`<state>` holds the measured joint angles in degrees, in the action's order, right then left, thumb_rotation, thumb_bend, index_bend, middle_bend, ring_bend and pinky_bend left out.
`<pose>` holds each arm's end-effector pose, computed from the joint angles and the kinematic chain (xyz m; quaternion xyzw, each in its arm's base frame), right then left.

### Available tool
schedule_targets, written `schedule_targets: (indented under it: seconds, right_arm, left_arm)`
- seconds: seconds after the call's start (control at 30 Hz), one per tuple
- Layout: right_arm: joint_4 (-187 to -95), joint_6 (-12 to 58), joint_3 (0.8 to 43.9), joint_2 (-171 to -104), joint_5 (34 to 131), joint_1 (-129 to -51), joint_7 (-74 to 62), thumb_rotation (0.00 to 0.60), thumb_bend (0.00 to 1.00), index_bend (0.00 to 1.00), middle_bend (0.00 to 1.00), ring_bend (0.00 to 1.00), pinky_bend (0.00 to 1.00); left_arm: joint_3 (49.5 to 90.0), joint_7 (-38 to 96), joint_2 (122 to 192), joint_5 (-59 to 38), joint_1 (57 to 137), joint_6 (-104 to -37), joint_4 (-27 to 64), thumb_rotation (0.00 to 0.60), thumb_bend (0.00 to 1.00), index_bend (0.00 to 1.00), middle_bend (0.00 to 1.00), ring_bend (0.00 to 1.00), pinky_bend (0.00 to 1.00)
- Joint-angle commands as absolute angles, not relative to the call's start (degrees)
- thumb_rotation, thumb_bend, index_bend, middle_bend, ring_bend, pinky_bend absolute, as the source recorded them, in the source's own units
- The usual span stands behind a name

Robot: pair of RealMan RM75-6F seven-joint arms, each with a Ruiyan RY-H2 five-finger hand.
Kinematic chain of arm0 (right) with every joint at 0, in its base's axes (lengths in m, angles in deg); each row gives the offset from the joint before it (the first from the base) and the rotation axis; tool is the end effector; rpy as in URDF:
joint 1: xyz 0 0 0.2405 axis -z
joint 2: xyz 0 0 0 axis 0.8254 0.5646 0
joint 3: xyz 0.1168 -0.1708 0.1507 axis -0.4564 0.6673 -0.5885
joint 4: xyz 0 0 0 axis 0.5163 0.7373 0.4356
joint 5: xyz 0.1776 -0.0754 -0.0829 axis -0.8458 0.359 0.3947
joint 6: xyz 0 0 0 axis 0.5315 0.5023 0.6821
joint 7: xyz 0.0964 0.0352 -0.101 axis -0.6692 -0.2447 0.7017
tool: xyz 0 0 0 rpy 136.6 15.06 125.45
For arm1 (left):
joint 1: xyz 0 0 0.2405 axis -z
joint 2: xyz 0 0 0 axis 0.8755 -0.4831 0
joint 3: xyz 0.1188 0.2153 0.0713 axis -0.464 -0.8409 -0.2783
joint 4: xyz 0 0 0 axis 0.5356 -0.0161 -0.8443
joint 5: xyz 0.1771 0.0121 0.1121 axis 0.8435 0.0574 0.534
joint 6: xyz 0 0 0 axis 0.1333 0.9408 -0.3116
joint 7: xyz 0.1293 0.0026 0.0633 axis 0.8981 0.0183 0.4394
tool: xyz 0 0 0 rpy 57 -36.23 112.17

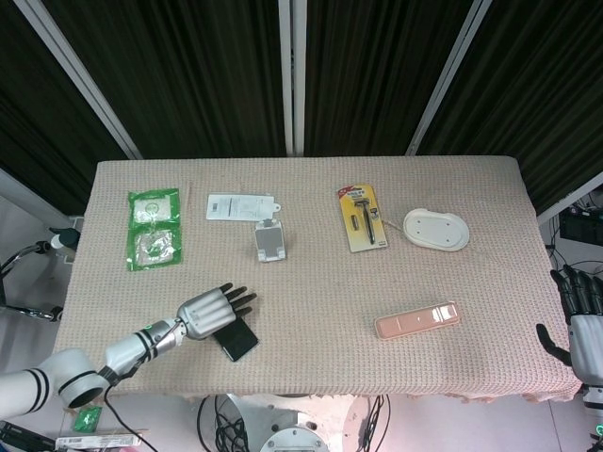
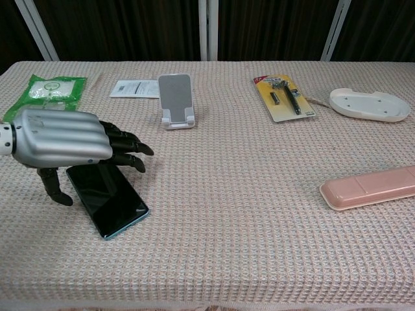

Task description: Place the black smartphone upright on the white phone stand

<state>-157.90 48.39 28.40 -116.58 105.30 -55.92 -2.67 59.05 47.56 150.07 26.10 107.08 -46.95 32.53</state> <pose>-0.3250 -0.1604 0.1830 0.5725 -0.3579 0.3695 0.6384 -0.1750 0.2939 -0.0111 -0.9384 -0.0958 -0.2031 0.2628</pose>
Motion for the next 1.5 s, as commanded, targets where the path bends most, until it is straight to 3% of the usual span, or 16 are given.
schedule_targets:
  seconds: [0.03, 0.4, 0.83, 1.0, 1.23, 1.33, 1.5]
  right_arm:
    - [-157.83, 48.37, 28.41, -116.55, 105.24, -55.89, -2.70, 0.600, 0.23, 0.00, 0.00, 0.00, 0.00]
    - [-157.42, 47.88, 28.45, -116.81, 105.01, -55.96, -2.86, 0.600, 0.23, 0.00, 0.00, 0.00, 0.00]
    - [-157.99, 47.40, 28.45, -116.70, 104.58, -56.00, -2.24, 0.600, 0.24, 0.00, 0.00, 0.00, 0.00]
    - [-158.09, 47.13, 28.44, -116.66, 104.40, -56.07, -2.11, 0.600, 0.24, 0.00, 0.00, 0.00, 0.00]
    - [-158.23, 46.39, 28.58, -116.69, 104.09, -56.24, -1.86, 0.600, 0.24, 0.00, 0.00, 0.00, 0.00]
    - [-158.43, 46.06, 28.62, -116.58, 103.96, -56.33, -1.70, 0.600, 0.24, 0.00, 0.00, 0.00, 0.00]
    - [-158.61, 45.92, 28.64, -116.54, 103.92, -56.40, -1.53, 0.600, 0.24, 0.00, 0.00, 0.00, 0.00]
  left_arm:
    - [58.72, 47.55, 150.47, 26.00, 107.25, -47.19, 32.12, 0.600, 0.05, 0.16, 0.01, 0.05, 0.20]
    - [57.67, 48.17, 150.61, 25.08, 107.24, -48.51, 31.37, 0.600, 0.05, 0.27, 0.01, 0.05, 0.20]
    - [56.57, 47.63, 151.93, 25.08, 107.15, -50.21, 29.94, 0.600, 0.05, 0.30, 0.01, 0.05, 0.20]
    - [56.29, 46.46, 152.40, 25.14, 106.95, -51.32, 29.47, 0.600, 0.08, 0.39, 0.03, 0.05, 0.20]
    - [56.08, 44.94, 152.27, 25.37, 106.91, -52.67, 29.33, 0.600, 0.19, 0.54, 0.06, 0.05, 0.20]
    - [55.92, 44.76, 152.31, 25.80, 106.75, -53.62, 29.16, 0.600, 0.22, 0.56, 0.10, 0.05, 0.20]
    - [55.65, 44.44, 152.47, 27.31, 106.26, -56.31, 28.79, 0.600, 0.25, 0.58, 0.25, 0.06, 0.21]
